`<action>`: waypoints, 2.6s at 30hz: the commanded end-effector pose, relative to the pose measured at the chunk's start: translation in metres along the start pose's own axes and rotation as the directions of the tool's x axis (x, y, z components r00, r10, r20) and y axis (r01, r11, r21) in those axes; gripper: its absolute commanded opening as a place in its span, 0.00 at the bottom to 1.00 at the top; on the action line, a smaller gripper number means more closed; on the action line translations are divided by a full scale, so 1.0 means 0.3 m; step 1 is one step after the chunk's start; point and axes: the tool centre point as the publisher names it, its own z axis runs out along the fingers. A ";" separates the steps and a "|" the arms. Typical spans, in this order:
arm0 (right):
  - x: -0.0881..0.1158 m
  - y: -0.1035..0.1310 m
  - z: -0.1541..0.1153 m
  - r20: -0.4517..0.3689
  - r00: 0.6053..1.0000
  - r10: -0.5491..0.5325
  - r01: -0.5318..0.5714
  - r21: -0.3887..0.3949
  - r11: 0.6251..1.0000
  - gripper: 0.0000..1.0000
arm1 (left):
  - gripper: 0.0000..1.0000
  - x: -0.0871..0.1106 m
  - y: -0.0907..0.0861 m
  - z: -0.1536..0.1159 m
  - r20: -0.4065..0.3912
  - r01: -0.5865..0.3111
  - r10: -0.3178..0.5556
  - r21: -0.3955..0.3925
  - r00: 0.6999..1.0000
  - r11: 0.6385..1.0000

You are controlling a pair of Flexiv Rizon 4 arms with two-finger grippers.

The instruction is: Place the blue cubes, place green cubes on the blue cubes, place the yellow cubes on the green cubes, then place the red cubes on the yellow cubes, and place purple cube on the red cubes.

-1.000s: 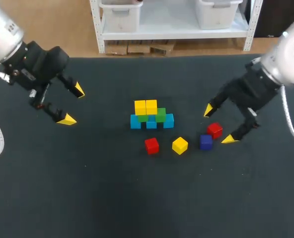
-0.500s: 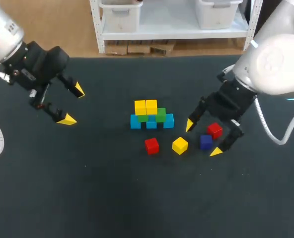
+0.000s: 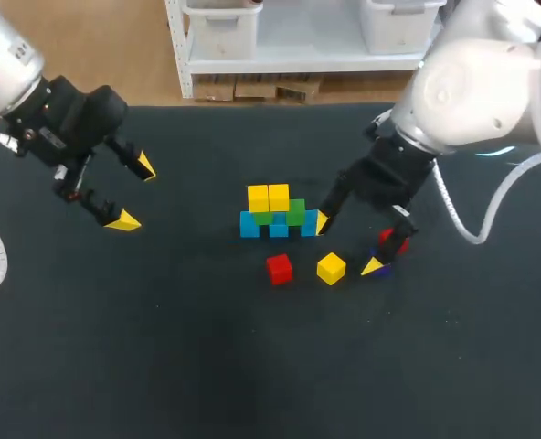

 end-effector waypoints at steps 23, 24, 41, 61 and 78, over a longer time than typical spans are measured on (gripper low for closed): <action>0.029 0.012 0.094 0.041 0.997 0.064 -0.063 -0.029 0.998 0.48 | 1.00 0.005 -0.003 0.000 0.004 -0.003 0.003 -0.002 1.000 1.000; 0.029 0.012 0.097 0.042 0.997 0.064 -0.063 -0.031 0.998 0.49 | 1.00 0.005 -0.003 0.000 0.004 -0.003 0.003 -0.002 1.000 1.000; 0.010 0.017 0.076 0.034 0.992 0.121 -0.121 0.003 0.993 0.00 | 1.00 0.005 -0.003 0.000 0.004 -0.003 0.003 -0.002 1.000 1.000; -0.078 -0.032 -0.079 0.111 0.870 0.480 -0.492 0.275 0.826 0.00 | 1.00 0.005 -0.003 0.000 0.004 -0.003 0.003 -0.002 1.000 1.000; -0.039 -0.202 -0.155 0.060 0.837 0.544 -0.529 0.340 0.777 0.00 | 1.00 0.005 -0.003 0.000 0.004 -0.003 0.003 -0.002 1.000 1.000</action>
